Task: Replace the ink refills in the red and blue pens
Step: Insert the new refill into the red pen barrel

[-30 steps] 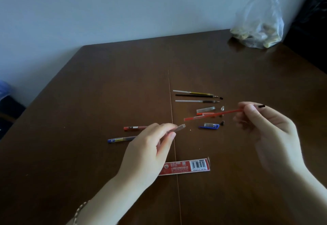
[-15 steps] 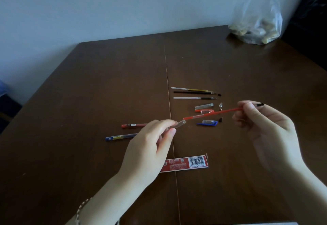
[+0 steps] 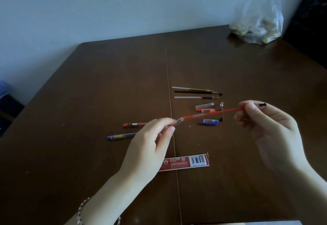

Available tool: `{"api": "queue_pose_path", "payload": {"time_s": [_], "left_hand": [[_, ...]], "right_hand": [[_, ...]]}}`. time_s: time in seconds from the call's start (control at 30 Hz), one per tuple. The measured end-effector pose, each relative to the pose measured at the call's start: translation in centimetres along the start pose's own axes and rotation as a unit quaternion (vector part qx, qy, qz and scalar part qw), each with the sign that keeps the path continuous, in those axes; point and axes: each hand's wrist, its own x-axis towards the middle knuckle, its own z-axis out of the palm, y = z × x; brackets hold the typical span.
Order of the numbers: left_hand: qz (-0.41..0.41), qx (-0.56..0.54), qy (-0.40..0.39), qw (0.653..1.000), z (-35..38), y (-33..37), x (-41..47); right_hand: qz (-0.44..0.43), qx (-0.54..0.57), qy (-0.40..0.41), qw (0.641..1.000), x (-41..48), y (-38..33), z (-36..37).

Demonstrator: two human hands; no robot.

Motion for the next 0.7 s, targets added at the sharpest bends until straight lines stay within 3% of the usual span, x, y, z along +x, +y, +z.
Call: {"api": "queue_pose_path", "payload": {"time_s": [0.37, 0.5, 0.7], "left_hand": [[0.085, 0.079, -0.016, 0.993, -0.8, -0.1, -0.2], [0.119, 0.138, -0.038, 0.983, -0.9, -0.1, -0.3], [0.085, 0.088, -0.022, 0.992, -0.4, -0.1, -0.7]], "right_hand": [[0.008, -0.016, -0.098, 0.995, 0.6, -1.4, -1.2], [-0.031, -0.042, -0.123, 0.991, 0.1, -1.6, -1.1], [-0.116, -0.085, -0.13, 0.981, -1.0, -1.6, -0.4]]}}
